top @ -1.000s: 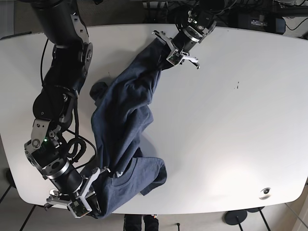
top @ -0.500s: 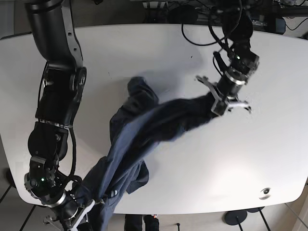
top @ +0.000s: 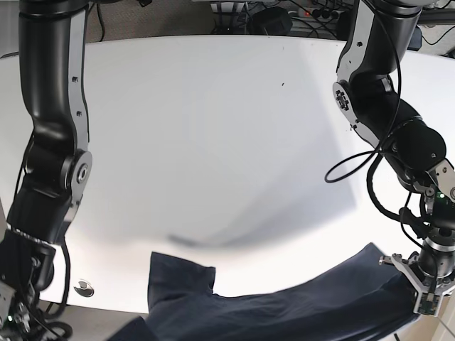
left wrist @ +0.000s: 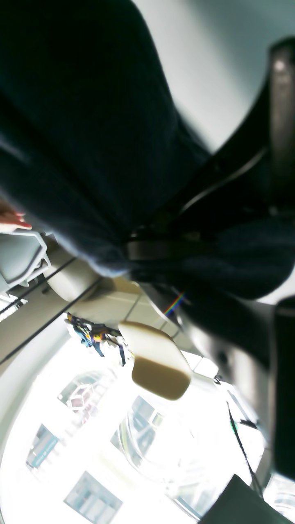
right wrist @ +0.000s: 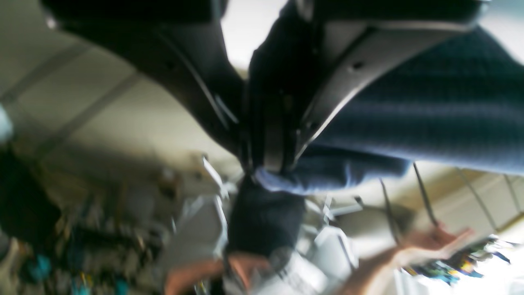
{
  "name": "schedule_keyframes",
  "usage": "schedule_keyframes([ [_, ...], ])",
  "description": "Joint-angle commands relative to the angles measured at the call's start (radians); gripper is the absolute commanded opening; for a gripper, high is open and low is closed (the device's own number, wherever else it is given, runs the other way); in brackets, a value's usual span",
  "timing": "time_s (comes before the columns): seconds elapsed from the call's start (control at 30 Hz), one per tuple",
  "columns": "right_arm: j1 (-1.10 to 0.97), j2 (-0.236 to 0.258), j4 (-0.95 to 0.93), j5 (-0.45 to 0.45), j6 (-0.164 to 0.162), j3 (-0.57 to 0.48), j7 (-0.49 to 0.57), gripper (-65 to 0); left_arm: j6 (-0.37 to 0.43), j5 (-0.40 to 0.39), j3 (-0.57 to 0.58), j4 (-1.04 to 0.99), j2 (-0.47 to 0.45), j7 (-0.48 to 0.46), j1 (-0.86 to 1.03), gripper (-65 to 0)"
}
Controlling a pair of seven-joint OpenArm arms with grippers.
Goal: Fold the T-shirt properly
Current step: 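Lift the navy shirt with both grippers, shake it and lay it flat, then pull the shirt hem taut with both grippers to straighten it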
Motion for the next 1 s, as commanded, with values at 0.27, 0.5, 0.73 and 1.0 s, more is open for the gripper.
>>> schedule_keyframes([
  [0.27, -0.719, -0.043, 0.480, 0.086, 0.066, 0.270, -0.130, -62.9, 0.010, 0.014, -0.150, 0.021, 0.043, -0.125, 0.468, -65.0],
  [0.5, -1.178, -0.072, 0.609, 0.307, 0.060, 0.333, -0.126, -62.9, 0.010, 0.012, -0.241, 0.024, 0.101, -0.281, 0.795, -65.0],
  [0.73, -1.222, -0.097, 0.623, 0.391, 0.055, 0.224, -0.127, -45.7, 0.010, 0.014, -0.275, 0.039, 0.106, -0.318, 0.904, -65.0],
  [1.0, -0.935, -0.103, 0.222, 0.285, 0.055, 0.128, -0.118, -11.1, 0.010, 0.014, -0.334, 0.033, 0.101, -0.318, 0.904, -65.0],
])
